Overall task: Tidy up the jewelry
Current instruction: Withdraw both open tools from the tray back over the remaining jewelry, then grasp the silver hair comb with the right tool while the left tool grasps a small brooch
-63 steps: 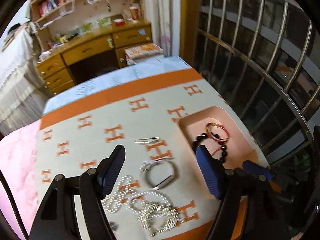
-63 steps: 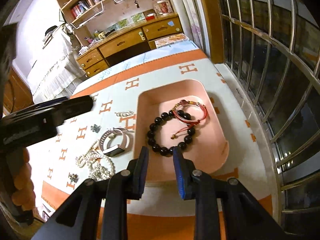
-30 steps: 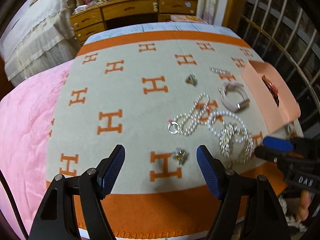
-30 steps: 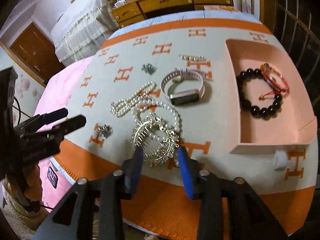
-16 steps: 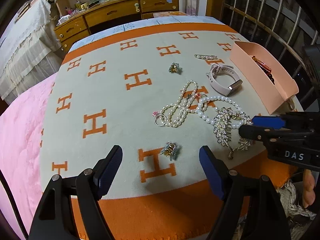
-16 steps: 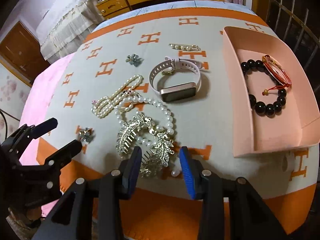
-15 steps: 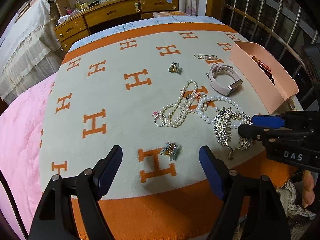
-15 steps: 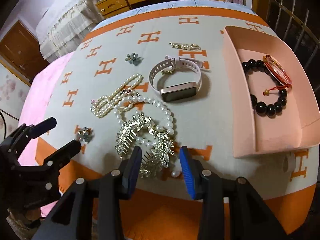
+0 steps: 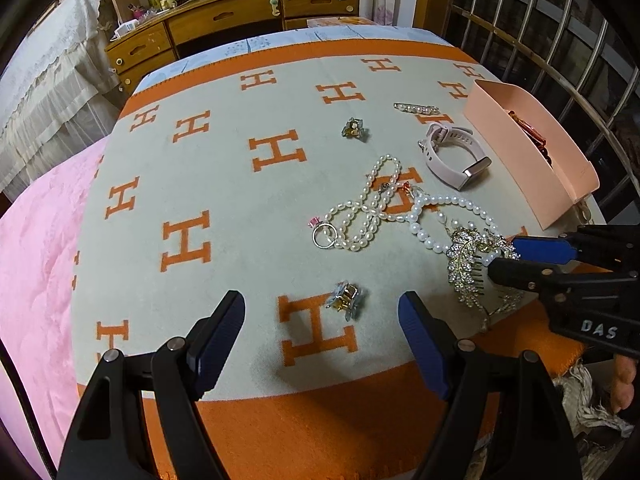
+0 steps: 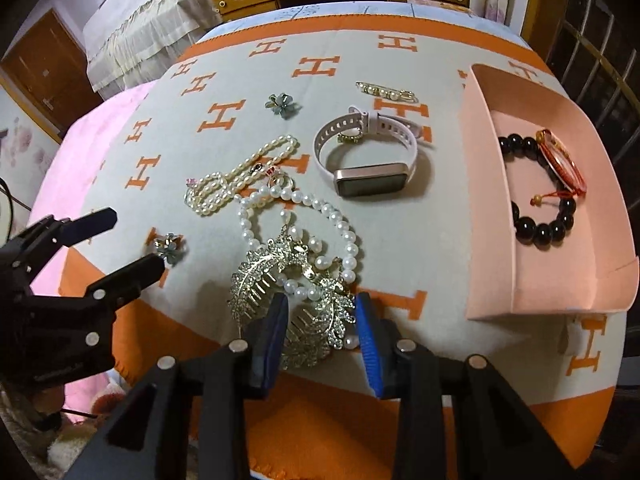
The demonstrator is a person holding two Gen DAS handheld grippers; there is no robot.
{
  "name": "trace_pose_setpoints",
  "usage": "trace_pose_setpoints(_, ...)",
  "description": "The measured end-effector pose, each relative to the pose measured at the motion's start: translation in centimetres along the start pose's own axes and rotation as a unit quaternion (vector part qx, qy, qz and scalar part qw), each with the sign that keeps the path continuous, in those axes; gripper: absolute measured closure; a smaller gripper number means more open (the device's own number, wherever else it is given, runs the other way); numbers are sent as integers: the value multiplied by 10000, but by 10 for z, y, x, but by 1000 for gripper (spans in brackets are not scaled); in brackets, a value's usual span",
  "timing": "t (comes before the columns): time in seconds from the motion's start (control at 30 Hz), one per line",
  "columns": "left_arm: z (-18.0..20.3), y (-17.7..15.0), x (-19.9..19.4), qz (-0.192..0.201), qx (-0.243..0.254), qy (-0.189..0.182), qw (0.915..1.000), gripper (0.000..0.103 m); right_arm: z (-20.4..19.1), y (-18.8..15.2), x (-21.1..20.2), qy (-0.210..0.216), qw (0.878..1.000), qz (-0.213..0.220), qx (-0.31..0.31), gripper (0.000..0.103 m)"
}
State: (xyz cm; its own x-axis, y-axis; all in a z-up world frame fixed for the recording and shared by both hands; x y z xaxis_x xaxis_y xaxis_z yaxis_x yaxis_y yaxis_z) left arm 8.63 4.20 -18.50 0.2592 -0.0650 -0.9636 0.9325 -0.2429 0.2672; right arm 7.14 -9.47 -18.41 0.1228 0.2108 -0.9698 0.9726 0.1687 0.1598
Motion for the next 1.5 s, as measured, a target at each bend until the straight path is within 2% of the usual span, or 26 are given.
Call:
trace_pose_setpoints(0.27, 1, 0, 5, -117, 3, -30, 9999, 25, -2, -3, -17, 87, 9994, 316, -111, 69)
trace_pose_setpoints(0.37, 4, 0, 6, -150, 50, -40, 9999, 25, -2, -5, -19, -11, 9992, 339, -227, 69)
trace_pose_setpoints(0.6, 10, 2, 13, -199, 112, -40, 9997, 26, 0, -24, -7, -241, 9981, -109, -552, 68)
trace_pose_setpoints(0.8, 11, 3, 14, -192, 167, -130, 9996, 26, -1, -35, -3, 13, 9975, -427, -571, 68)
trace_pose_setpoints(0.87, 12, 3, 14, -192, 195, -187, 9994, 29, -2, -35, -3, 89, 9968, -497, -621, 68)
trace_pose_setpoints(0.93, 12, 2, 16, -226, 201, -204, 9993, 38, -2, -34, -3, 92, 9965, -502, -667, 68)
trace_pose_setpoints(1.1, 12, 0, 24, -373, 147, -307, 9987, 53, -1, -26, -1, -114, 9945, -483, -917, 68)
trace_pose_setpoints(1.27, 9, 0, 25, -372, 71, -409, 9984, 55, -7, -19, 3, -374, 9894, -488, -1314, 68)
trace_pose_setpoints(1.4, 7, 1, 25, -374, 1, -479, 9982, 56, -15, -17, 8, -789, 9792, -435, -1820, 68)
trace_pose_setpoints(1.43, 6, 1, 25, -369, -6, -476, 9982, 58, -17, -17, 8, -837, 9771, -406, -1914, 71)
trace_pose_setpoints(1.47, 6, 1, 25, -362, -12, -459, 9983, 60, -19, -17, 7, -824, 9761, -385, -1972, 81)
trace_pose_setpoints(1.5, 5, 0, 24, -353, -22, -441, 9984, 66, -19, -17, 7, -820, 9762, -387, -1968, 81)
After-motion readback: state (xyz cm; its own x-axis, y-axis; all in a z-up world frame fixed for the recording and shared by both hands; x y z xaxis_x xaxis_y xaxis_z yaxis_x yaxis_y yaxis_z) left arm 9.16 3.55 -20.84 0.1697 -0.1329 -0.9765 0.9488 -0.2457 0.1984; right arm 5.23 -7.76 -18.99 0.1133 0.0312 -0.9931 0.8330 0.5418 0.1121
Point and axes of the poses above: each gripper's, at about its wrist camera, not at the fingertips, and x roughly the way its jaws point, z to its right, y to its top, the point moved 10 cm from there along x, roughly the way its jaws point, and after that the axes turned 11 degrees about -z, right-handed, at the moved point
